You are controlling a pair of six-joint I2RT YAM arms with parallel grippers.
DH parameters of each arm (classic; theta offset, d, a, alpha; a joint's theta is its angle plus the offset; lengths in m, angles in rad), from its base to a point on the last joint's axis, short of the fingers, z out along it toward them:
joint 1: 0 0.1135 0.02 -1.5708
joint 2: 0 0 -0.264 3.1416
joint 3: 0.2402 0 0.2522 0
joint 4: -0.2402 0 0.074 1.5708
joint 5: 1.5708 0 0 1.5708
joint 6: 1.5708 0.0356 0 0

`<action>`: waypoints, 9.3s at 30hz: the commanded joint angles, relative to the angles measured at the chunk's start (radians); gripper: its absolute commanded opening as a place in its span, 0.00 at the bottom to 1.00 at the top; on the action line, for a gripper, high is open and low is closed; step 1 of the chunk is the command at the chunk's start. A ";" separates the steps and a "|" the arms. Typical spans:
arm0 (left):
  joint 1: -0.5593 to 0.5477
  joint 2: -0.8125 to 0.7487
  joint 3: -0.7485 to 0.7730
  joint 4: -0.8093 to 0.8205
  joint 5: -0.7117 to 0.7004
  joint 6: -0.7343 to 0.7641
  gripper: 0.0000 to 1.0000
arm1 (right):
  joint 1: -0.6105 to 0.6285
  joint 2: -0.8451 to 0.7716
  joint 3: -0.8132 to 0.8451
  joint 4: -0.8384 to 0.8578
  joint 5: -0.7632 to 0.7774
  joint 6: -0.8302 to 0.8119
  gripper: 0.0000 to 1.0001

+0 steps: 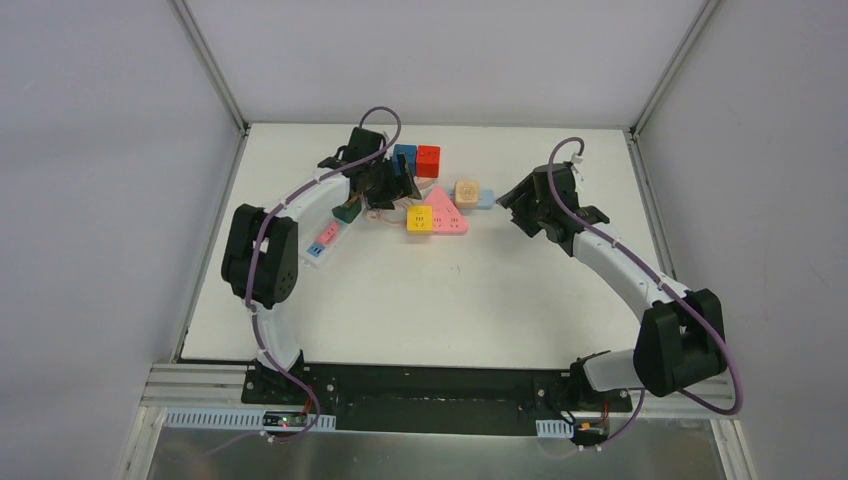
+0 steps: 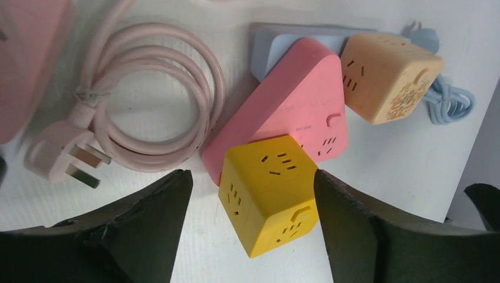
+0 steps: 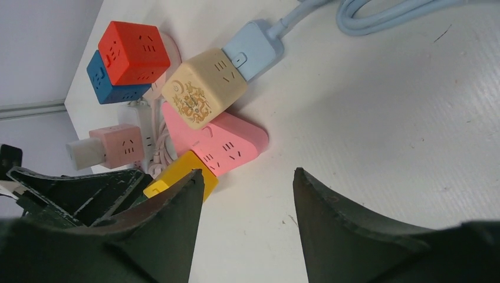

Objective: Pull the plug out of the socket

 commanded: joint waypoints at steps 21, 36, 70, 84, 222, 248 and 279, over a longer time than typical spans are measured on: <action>-0.142 -0.055 -0.241 0.230 0.166 -0.156 0.57 | 0.154 0.070 -0.039 0.147 -0.038 -0.198 0.61; -0.132 -0.137 -0.143 0.044 -0.001 -0.035 0.66 | 0.312 0.000 -0.016 0.106 -0.077 -0.389 0.81; -0.109 0.073 -0.111 0.184 0.229 -0.143 0.62 | 0.477 0.164 -0.008 0.177 0.154 -0.641 0.36; -0.143 0.110 -0.210 0.160 0.201 -0.067 0.43 | 0.476 0.147 -0.057 0.209 0.078 -0.687 0.80; -0.206 0.265 -0.199 -0.132 -0.024 -0.020 0.15 | 0.543 -0.035 -0.066 0.235 0.147 -0.923 0.00; -0.205 0.228 -0.109 -0.168 0.088 -0.018 0.19 | 0.309 -0.259 -0.105 0.212 -0.027 -0.576 0.00; -0.159 -0.279 -0.164 -0.239 -0.101 0.122 0.98 | -0.476 -0.208 -0.288 -0.161 -0.120 -0.104 0.55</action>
